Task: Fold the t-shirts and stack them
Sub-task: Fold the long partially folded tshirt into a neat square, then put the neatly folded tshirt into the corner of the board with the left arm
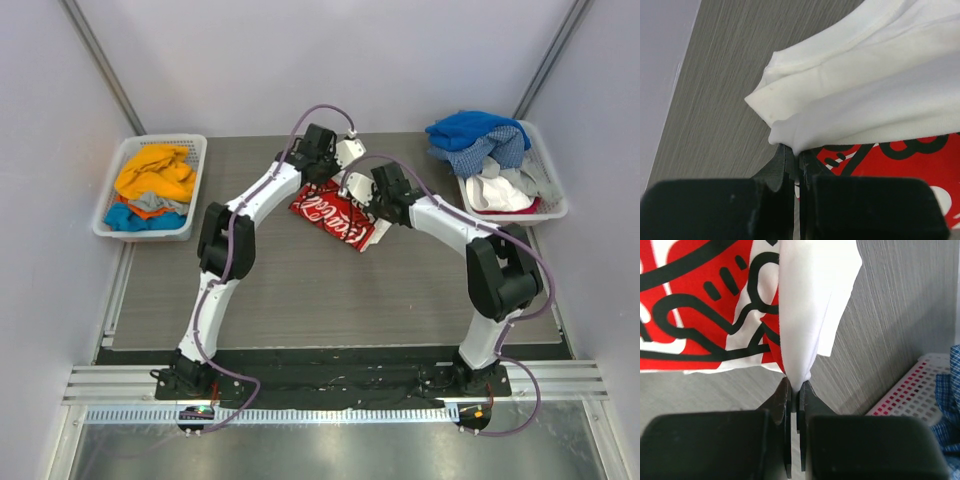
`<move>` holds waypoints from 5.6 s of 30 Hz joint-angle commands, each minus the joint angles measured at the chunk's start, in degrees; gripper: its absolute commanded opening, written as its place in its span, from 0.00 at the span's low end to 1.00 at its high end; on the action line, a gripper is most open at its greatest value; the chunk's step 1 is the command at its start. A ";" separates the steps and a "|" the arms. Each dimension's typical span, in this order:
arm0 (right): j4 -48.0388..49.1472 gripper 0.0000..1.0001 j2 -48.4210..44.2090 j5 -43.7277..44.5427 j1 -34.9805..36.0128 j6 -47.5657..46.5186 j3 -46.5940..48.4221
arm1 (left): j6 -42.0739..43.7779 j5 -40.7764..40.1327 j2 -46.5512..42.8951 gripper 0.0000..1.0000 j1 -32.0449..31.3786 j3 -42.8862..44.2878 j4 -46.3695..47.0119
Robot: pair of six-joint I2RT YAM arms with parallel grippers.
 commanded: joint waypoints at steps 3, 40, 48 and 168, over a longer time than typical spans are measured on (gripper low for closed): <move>1.37 0.01 4.38 -0.69 -3.56 -1.86 3.40 | -0.64 -5.60 3.97 0.00 1.15 3.59 12.01; 9.90 0.86 1.32 13.64 -5.06 8.07 4.02 | -10.58 -16.51 -9.10 0.98 0.80 -9.23 15.28; 4.11 0.89 -3.51 14.00 -5.15 18.52 5.07 | -12.08 -9.92 -15.00 0.99 0.80 -13.73 4.05; 5.59 0.95 -5.98 -25.91 -14.11 49.30 -0.20 | -19.02 34.39 5.05 0.00 9.50 -7.00 -29.91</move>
